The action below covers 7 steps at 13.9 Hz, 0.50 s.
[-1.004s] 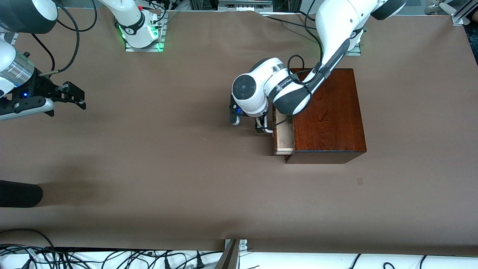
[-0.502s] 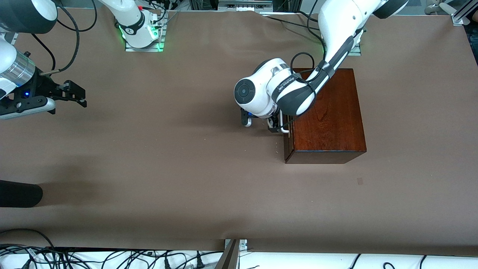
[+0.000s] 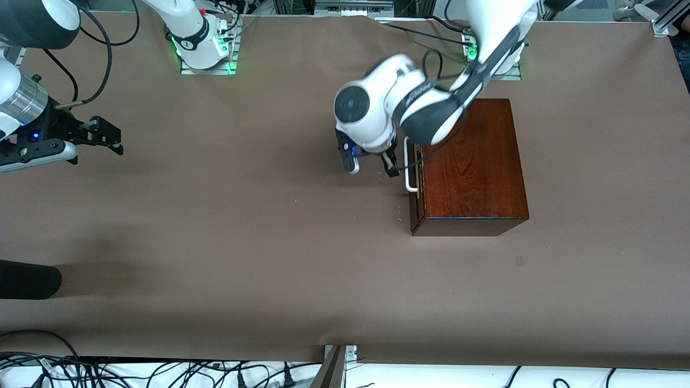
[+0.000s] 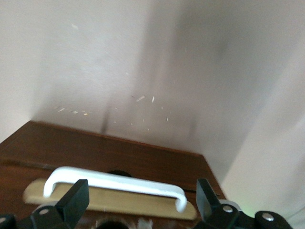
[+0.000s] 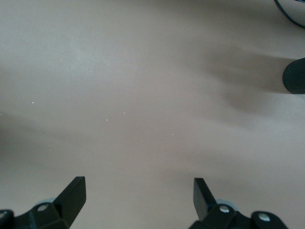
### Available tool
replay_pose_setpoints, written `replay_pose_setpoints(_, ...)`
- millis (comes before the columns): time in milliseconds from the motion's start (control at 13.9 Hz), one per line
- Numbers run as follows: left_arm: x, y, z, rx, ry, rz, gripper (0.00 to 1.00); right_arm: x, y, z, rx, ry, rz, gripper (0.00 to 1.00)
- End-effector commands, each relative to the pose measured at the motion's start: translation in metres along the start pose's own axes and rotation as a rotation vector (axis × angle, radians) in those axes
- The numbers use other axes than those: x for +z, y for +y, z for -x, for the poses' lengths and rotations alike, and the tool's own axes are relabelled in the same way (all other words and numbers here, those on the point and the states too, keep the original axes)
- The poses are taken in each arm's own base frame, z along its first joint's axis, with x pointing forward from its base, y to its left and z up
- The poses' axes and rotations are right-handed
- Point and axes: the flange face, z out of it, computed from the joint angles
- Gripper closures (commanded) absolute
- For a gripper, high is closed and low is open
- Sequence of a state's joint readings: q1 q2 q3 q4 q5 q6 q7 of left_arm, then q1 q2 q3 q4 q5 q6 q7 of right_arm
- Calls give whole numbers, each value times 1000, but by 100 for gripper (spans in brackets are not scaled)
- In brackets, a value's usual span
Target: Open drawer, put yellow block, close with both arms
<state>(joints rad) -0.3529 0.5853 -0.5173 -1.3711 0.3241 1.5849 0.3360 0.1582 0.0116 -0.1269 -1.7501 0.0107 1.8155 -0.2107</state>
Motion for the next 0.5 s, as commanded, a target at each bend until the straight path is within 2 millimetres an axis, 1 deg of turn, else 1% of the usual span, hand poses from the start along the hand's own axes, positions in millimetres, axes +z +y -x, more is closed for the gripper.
replay_pose_setpoints(0,-73,-21,45,-163,94,-25,0,-7,2,2,10,-3,-3,0)
replay_pose_setpoints(143,-99,-56,91,-265,111,-42,0,-7,2,2,10,-3,-3,0)
replay_pose_setpoints(215,-111,-74,117,-349,128,-51,0,-7,2,2,10,-3,-3,0)
replay_pose_setpoints(287,-122,-93,149,-434,132,-53,0,-7,1,3,9,-3,-3,0)
replay_pose_setpoints(358,-127,-117,185,-493,129,-45,0,-7,1,3,9,-3,-3,0)
replay_pose_setpoints(430,-134,-136,218,-555,140,-50,0,-7,1,3,10,-6,-4,0)
